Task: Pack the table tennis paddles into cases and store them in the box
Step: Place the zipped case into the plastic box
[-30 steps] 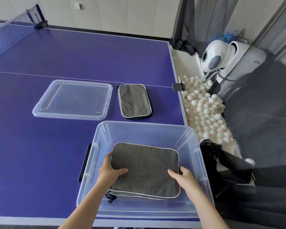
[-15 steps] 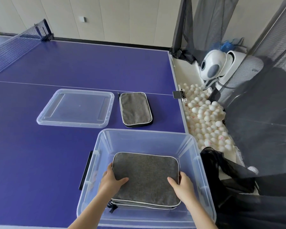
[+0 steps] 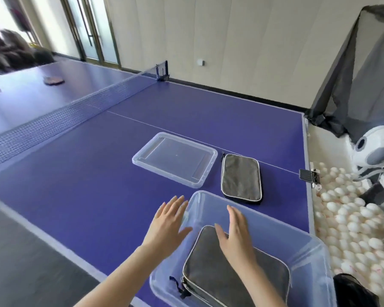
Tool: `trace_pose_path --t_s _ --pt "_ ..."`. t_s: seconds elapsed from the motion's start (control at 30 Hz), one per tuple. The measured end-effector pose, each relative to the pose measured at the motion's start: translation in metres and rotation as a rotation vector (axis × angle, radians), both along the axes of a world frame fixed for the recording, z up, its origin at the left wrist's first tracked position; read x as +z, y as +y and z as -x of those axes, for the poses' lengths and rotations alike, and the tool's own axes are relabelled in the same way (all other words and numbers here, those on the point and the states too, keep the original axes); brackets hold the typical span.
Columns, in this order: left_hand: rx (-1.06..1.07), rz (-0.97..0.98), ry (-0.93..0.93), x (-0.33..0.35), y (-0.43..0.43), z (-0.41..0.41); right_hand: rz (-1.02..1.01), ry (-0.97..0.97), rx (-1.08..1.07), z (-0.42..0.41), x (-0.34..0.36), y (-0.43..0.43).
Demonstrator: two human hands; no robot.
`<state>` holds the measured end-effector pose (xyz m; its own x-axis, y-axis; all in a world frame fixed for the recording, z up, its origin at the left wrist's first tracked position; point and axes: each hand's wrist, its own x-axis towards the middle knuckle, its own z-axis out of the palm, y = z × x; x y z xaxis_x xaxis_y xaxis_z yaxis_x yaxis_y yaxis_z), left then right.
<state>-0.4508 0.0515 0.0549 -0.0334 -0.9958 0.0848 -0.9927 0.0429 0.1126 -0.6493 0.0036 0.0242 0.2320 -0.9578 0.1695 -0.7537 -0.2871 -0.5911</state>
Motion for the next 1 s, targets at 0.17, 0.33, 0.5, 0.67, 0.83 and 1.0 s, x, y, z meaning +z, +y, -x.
trace_pose_path --t_s 0.17,0.33,0.5,0.67,0.83,1.0 --pt "0.332 -0.101 0.126 0.002 0.045 -0.091 -0.047 0.148 0.328 -0.101 0.03 -0.003" --pt "0.632 -0.324 0.161 -0.021 0.134 -0.184 -0.1 0.369 0.626 -0.208 0.029 0.032" --pt "0.875 -0.473 0.246 -0.049 0.252 -0.276 -0.149 0.572 0.851 -0.327 0.015 0.096" --pt "1.081 -0.523 0.349 -0.06 0.366 -0.37 -0.219 0.697 1.004 -0.448 0.003 0.163" --pt "1.179 -0.546 0.432 -0.066 0.442 -0.441 -0.221 0.809 1.122 -0.55 -0.01 0.23" --pt "1.222 -0.592 0.477 -0.076 0.483 -0.505 -0.197 0.895 1.284 -0.644 -0.026 0.287"
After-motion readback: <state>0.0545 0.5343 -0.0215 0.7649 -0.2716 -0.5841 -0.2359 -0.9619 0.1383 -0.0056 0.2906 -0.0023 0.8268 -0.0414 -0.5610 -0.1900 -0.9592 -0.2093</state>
